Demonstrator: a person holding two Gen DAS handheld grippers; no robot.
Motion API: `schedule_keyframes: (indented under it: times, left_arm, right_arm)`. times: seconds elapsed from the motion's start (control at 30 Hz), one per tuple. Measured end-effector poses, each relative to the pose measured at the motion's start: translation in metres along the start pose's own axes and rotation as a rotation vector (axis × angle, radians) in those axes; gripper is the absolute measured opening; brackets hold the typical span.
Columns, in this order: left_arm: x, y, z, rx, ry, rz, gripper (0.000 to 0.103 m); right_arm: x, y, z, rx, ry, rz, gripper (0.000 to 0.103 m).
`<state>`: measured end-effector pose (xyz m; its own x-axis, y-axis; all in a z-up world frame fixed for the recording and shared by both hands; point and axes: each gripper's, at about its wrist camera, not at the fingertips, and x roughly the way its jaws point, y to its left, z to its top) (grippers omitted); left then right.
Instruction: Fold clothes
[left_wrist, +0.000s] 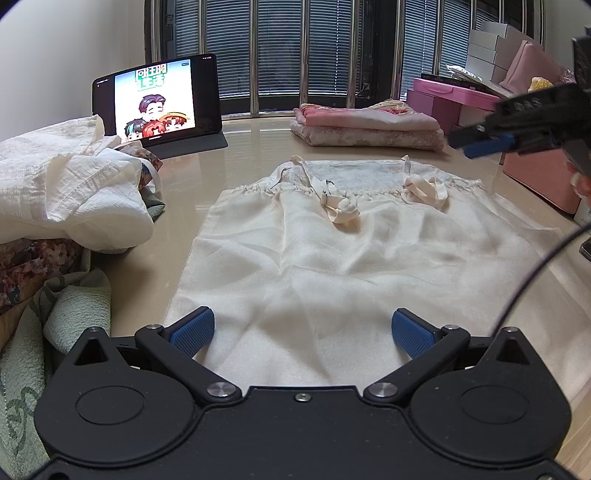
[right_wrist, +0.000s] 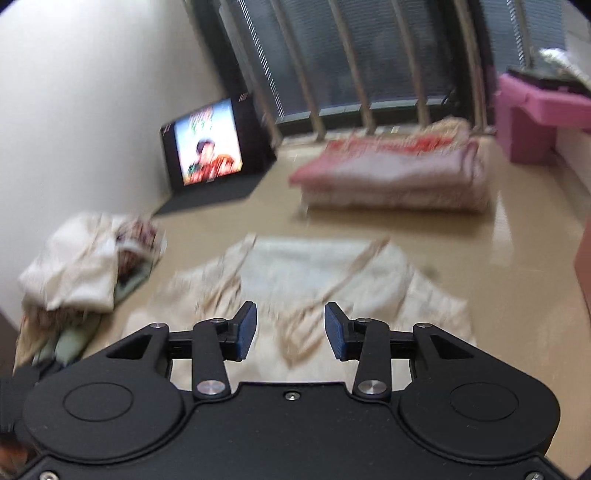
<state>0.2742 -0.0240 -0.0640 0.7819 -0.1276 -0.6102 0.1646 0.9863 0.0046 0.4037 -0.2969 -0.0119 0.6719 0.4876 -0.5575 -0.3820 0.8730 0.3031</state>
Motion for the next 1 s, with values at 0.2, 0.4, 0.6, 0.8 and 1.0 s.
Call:
schedule_keyframes:
  times: [0.2, 0.4, 0.6, 0.8, 1.0]
  left_arm:
    - [0.0, 0.001, 0.0, -0.005, 0.0, 0.004, 0.103]
    - [-0.001, 0.001, 0.0, -0.006, 0.0, 0.006, 0.103]
    - [-0.001, 0.001, 0.0, -0.007, -0.001, 0.006, 0.103]
    - [0.0, 0.001, 0.0, -0.007, -0.001, 0.007, 0.103]
    - [-0.001, 0.001, 0.0, -0.01, -0.003, 0.005, 0.103]
  right_arm:
    - [0.037, 0.004, -0.004, 0.062, 0.036, -0.026, 0.042]
    - [0.05, -0.003, -0.02, 0.116, 0.121, -0.054, 0.043]
    - [-0.009, 0.014, -0.018, 0.077, -0.055, -0.043, 0.087]
    - [-0.08, 0.045, -0.047, 0.046, -0.158, -0.036, 0.103]
    - [-0.128, 0.073, -0.104, 0.064, -0.161, -0.117, 0.103]
